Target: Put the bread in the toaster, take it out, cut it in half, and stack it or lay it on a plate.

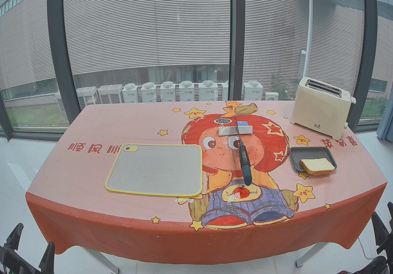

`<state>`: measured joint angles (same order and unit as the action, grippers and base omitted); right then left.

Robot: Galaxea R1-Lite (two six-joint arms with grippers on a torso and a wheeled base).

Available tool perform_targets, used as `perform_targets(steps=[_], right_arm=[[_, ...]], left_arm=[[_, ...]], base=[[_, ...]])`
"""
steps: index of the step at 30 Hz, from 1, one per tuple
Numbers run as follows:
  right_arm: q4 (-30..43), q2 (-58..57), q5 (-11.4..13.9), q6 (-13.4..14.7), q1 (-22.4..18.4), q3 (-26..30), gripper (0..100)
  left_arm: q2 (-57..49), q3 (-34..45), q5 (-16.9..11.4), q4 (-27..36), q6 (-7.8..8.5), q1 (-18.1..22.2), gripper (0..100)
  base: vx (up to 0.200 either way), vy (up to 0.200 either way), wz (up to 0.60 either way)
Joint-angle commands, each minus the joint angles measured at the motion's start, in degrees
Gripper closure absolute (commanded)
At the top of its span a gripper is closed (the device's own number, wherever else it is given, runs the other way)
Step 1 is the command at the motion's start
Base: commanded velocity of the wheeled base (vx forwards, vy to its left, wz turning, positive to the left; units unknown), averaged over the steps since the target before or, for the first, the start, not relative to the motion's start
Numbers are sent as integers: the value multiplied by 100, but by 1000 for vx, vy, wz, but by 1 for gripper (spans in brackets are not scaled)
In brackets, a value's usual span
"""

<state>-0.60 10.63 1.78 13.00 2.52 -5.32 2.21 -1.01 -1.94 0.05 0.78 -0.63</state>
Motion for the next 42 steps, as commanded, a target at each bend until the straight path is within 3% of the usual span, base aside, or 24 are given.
perform_targets(steps=[1, 4, 6, 12, 19, 33, 37, 38, 42], right_arm=[[-2, 238, 121, 247, 46, 4, 0], [-2, 282, 200, 493, 38, 4, 0], [7, 308, 279, 863, 46, 39, 0], [7, 308, 587, 1487, 20, 250, 0], [-2, 308, 859, 2594, 29, 259, 0], [-11, 317, 1044, 3719, 38, 259, 0], [-81, 370, 1307, 4229, 38, 277, 0], [-116, 396, 1378, 4492, 64, 268, 0], [-142, 519, 1386, 4888, 310, 250, 0]], left_arm=[[8, 101, -8, 4, 1, 2, 0], [8, 101, 0, 4, 1, -7, 0], [8, 101, 0, -5, 1, -7, 0], [8, 101, 0, 4, 1, 2, 0], [8, 101, 0, -5, 1, 2, 0], [8, 101, -8, 4, 1, -7, 0], [8, 101, -8, -5, 1, 2, 0], [8, 101, 0, 4, 1, 2, 0], [8, 101, 0, -5, 1, 2, 0]], base=[[0, 0, 0], [0, 0, 0], [0, 0, 0], [0, 0, 0], [0, 0, 0], [0, 0, 0], [0, 0, 0], [0, 0, 0], [0, 0, 0]])
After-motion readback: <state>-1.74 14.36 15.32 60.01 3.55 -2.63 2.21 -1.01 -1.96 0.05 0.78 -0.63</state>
